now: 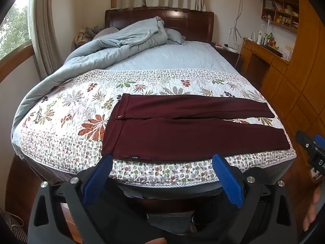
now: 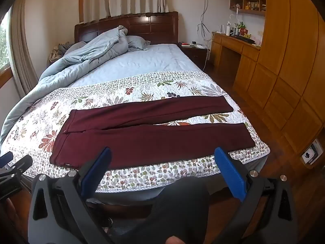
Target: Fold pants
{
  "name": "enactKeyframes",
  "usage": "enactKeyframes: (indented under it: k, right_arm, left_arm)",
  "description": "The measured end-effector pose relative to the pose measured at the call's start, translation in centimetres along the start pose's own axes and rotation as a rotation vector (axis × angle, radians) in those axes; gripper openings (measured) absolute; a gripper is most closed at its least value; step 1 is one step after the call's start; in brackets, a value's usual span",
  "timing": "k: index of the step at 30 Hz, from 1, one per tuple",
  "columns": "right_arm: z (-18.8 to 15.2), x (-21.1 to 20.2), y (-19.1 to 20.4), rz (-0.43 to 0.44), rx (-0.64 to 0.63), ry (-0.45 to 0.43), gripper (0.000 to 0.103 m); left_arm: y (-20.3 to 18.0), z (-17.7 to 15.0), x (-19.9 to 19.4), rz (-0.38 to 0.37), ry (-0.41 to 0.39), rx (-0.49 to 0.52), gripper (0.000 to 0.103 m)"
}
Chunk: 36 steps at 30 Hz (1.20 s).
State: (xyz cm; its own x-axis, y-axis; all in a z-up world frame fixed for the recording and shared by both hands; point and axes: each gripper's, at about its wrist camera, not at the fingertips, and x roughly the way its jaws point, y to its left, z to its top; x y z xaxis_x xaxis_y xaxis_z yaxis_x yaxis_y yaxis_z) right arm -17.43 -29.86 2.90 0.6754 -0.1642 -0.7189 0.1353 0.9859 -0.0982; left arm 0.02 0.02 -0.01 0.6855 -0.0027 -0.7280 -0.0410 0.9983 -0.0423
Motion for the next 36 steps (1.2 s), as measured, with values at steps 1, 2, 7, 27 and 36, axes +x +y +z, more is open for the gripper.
enactKeyframes:
  k: [1, 2, 7, 27, 36]
  right_arm:
    - [-0.01, -0.06, 0.01, -0.001, -0.001, -0.006, 0.101]
    - [-0.01, -0.07, 0.01, 0.000, -0.001, -0.005, 0.101]
    - [-0.01, -0.02, 0.03, -0.003, -0.002, 0.001, 0.101]
    - [-0.09, 0.29, 0.03, 0.002, -0.002, 0.011, 0.101]
    - [-0.29, 0.61, 0.02, 0.002, -0.003, 0.018, 0.101]
  left_arm:
    - [0.03, 0.01, 0.02, 0.000, 0.001, 0.000, 0.099]
    - [0.06, 0.03, 0.06, 0.000, 0.002, 0.000, 0.099]
    - [-0.03, -0.03, -0.03, 0.004, -0.004, 0.006, 0.099]
    - [-0.30, -0.13, 0.10, 0.006, 0.000, 0.003, 0.099]
    - [-0.28, -0.11, 0.11, 0.006, 0.004, 0.003, 0.099]
